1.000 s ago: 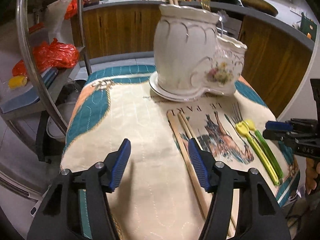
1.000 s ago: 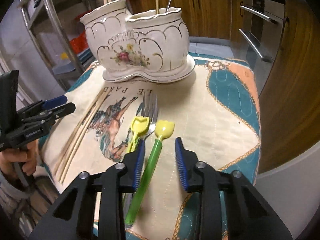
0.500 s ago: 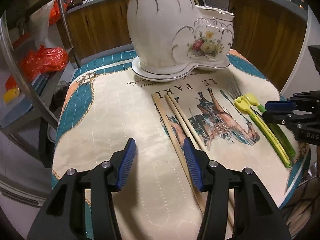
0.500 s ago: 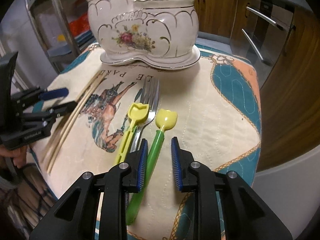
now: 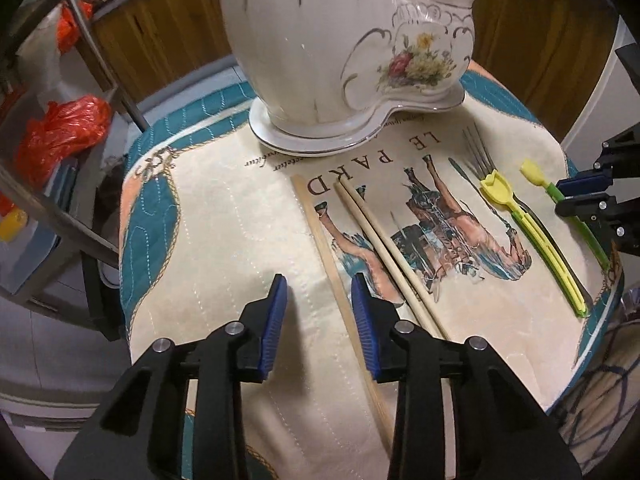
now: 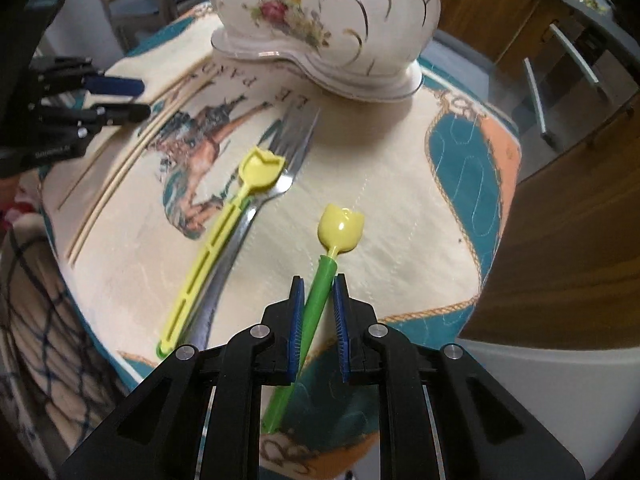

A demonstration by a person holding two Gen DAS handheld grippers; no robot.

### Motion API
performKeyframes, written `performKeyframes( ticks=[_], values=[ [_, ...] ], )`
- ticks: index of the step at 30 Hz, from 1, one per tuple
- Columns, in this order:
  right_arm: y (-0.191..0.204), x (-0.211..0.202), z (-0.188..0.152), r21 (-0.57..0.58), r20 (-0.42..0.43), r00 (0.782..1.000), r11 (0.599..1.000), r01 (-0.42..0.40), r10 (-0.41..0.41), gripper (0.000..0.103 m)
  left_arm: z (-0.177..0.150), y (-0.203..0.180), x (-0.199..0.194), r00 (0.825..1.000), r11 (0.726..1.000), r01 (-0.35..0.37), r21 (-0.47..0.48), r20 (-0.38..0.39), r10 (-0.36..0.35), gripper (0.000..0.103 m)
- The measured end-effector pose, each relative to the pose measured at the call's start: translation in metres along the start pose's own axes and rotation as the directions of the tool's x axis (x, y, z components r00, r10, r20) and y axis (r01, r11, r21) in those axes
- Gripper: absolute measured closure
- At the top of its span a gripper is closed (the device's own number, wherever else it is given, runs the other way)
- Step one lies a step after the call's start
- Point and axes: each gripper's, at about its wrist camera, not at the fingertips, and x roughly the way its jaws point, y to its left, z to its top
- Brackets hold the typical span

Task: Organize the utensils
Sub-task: 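Grasp the green-handled yellow spoon with the right gripper while the left grasps a chopstick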

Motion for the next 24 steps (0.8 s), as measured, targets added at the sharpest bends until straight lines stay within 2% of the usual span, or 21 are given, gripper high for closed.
performKeyframes(
  ticks=[4, 9, 12, 14, 16, 24],
  values=[
    [-0.007, 0.003, 0.005, 0.001, -0.062, 0.998, 1.000, -0.023, 0.023, 0.087, 0.011, -0.002, 0.004, 0.996, 0.998, 0.021, 0.052, -0.083, -0.017, 0.078],
    [-0.007, 0.007, 0.014, -0.009, -0.121, 0.992, 1.000, -0.024, 0.023, 0.088, 0.022, 0.000, 0.011, 0.985, 0.996, 0.057, 0.070, -0.167, -0.045, 0.079],
    [-0.004, 0.008, 0.022, -0.014, -0.131, 0.991, 1.000, -0.017, 0.015, 0.093, 0.027, 0.003, 0.014, 0.979, 0.995, 0.068, 0.074, -0.195, -0.053, 0.080],
    [0.000, 0.007, 0.022, -0.025, -0.123, 0.992, 1.000, 0.005, -0.008, 0.093, 0.029, -0.002, 0.012, 0.981, 0.995, 0.062, 0.080, -0.190, -0.046, 0.093],
    [0.001, 0.006, 0.020, -0.013, -0.098, 0.995, 1.000, 0.006, -0.007, 0.093, 0.029, -0.004, 0.012, 0.985, 0.996, 0.056, 0.076, -0.166, -0.042, 0.097],
    [-0.020, -0.014, 0.001, 0.075, 0.040, 0.997, 0.994, -0.074, 0.071, 0.093, 0.013, 0.004, -0.014, 0.995, 0.995, 0.102, -0.021, -0.016, -0.102, 0.097]
  ],
)
